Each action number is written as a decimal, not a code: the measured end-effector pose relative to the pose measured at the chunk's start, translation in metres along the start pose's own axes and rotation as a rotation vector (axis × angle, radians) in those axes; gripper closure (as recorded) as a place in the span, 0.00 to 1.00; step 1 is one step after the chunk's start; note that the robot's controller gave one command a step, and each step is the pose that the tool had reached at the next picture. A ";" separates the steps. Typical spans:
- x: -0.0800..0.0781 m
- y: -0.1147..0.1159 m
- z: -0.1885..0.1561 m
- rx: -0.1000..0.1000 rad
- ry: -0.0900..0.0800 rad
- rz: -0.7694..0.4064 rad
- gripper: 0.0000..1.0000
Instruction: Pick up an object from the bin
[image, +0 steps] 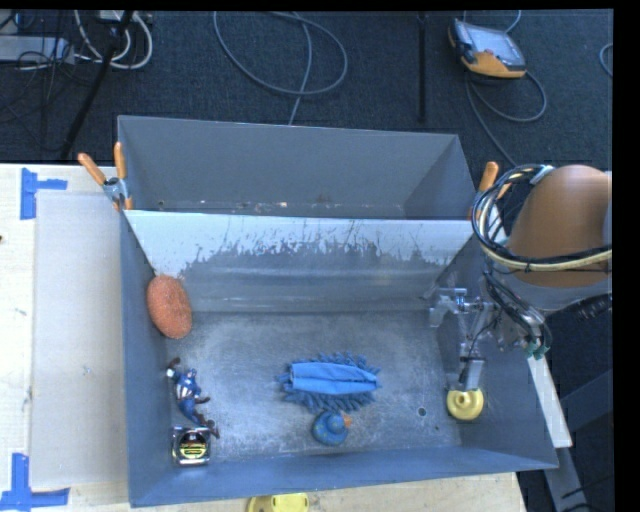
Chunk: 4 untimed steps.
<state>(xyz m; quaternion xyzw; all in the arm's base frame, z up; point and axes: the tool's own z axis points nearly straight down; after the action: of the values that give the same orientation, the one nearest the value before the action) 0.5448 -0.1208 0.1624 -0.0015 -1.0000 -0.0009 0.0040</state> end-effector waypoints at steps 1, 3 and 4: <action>-0.001 0.000 -0.005 0.001 -0.007 -0.003 0.00; 0.011 0.048 0.075 0.001 -0.006 -0.032 0.00; 0.028 0.057 0.087 0.000 -0.004 -0.037 0.00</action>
Offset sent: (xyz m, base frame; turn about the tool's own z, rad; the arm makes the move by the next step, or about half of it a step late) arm 0.0323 0.0484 -0.0909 -0.0944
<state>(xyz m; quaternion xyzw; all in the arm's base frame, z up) 0.5167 -0.0637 0.0756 0.0170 -0.9999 -0.0012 0.0018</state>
